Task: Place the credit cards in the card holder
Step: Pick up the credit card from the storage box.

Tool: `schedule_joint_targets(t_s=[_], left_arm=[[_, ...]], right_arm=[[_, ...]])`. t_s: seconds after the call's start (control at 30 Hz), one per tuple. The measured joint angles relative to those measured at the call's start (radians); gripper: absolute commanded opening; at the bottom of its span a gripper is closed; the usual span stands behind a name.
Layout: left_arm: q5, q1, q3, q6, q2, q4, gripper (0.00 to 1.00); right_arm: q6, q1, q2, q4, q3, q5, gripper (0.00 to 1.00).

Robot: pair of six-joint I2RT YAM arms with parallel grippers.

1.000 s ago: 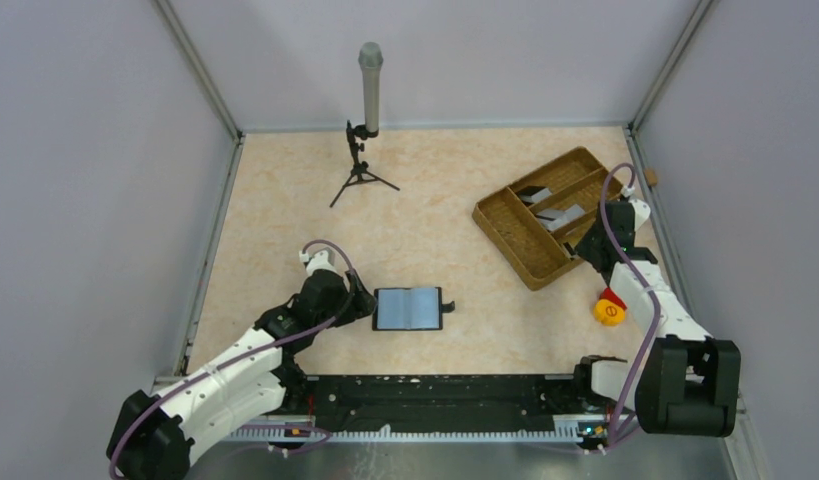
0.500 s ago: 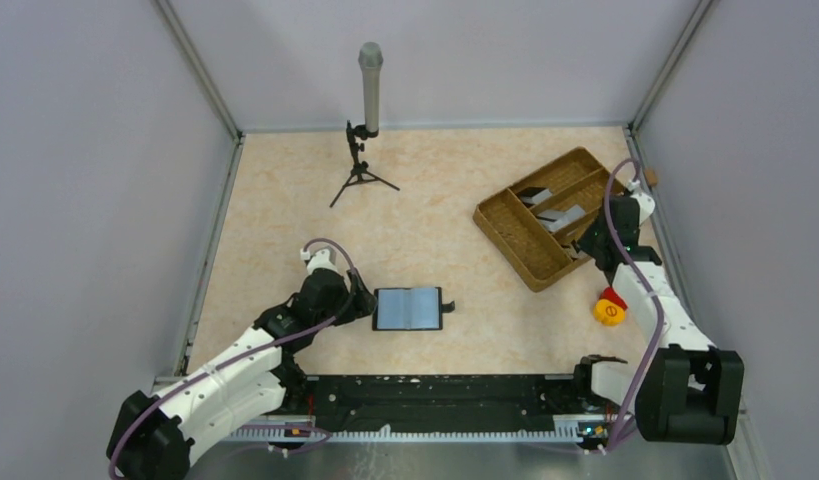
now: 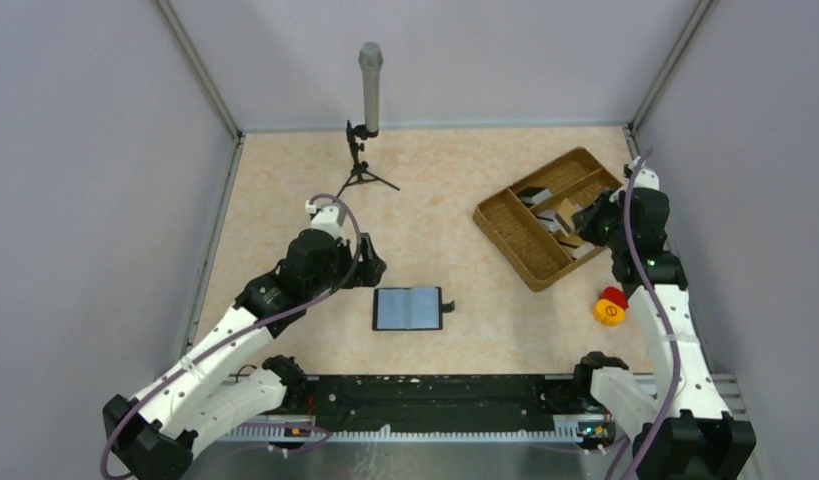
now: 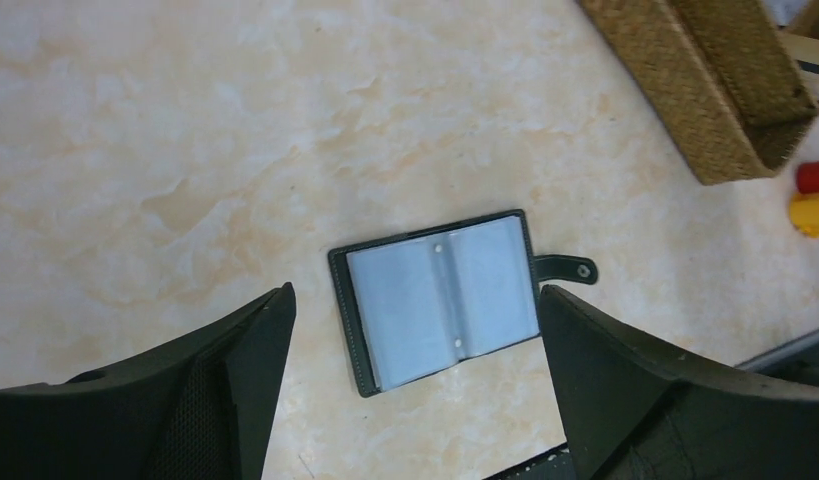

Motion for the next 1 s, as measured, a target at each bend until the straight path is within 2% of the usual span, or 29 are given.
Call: schedule_joint_targets(t_s=[0.13,0.3,0.43,0.67,0.77,1.0], left_arm=[[0.145,0.001,0.085,0.119,0.039,0.005,0.94],[0.444,-0.002,0.120,0.225,0.124,0.017,0.94],[0.658,-0.018,0.120,0.256,0.169,0.031,0.96],[0.878,-0.027,0.119,0.264,0.168,0.089,0.96],[0.944,-0.028,0.118,0.261,0.169,0.113,0.87],[1.050,-0.040,0.117,0.262,0.212,0.137,0.55]], right_arm=[[-0.037,0.040,0.005,-0.018,0.014,-0.270,0.00],[-0.092,0.280,0.057,-0.044,0.042,-0.565,0.00],[-0.095,0.412,0.085,0.003,0.041,-0.786,0.00],[-0.094,0.547,0.143,0.095,0.043,-0.999,0.00],[-0.138,0.627,0.205,0.058,0.074,-1.029,0.00],[-0.209,0.718,0.289,0.003,0.126,-1.054,0.00]])
